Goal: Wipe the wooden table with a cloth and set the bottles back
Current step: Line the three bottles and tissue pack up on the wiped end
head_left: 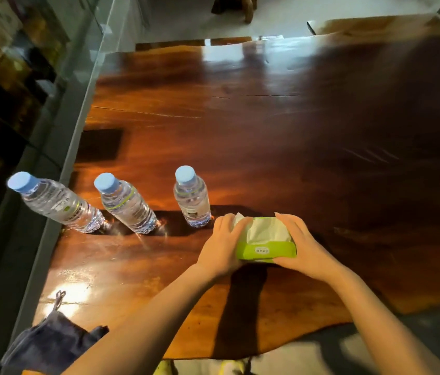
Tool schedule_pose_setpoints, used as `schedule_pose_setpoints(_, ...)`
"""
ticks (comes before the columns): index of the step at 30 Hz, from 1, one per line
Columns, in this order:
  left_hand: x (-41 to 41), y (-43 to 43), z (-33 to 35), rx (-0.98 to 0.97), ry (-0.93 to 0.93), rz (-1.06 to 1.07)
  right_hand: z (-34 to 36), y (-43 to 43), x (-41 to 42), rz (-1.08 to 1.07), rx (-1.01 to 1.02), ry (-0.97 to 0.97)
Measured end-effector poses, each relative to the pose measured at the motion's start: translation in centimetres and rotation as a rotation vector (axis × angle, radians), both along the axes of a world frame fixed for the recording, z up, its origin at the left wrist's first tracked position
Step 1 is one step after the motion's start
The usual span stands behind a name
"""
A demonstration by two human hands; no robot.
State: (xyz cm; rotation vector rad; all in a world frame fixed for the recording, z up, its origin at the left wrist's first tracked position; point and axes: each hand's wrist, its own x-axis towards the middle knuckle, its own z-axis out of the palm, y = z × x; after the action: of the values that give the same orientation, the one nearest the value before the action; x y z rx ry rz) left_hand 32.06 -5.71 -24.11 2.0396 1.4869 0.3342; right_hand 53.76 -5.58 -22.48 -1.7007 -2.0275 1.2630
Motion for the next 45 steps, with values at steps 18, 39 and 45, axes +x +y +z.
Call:
schedule_pose_setpoints(18, -6.1, -5.4, -0.2, 0.015, 0.006, 0.133, -2.8, -2.7, -6.0, 0.217, 0.076, 0.062)
schedule_pose_setpoints(39, -20.2, -11.8, 2.5, -0.047, 0.263, 0.153, 1.9, -7.4, -11.4, 0.126, 0.297, -0.023)
schedule_pose_setpoints(45, -29.7, -17.3, 3.0, -0.093, 0.277, 0.223, 1.7, -12.6, -21.9, 0.447, 0.253, -0.038)
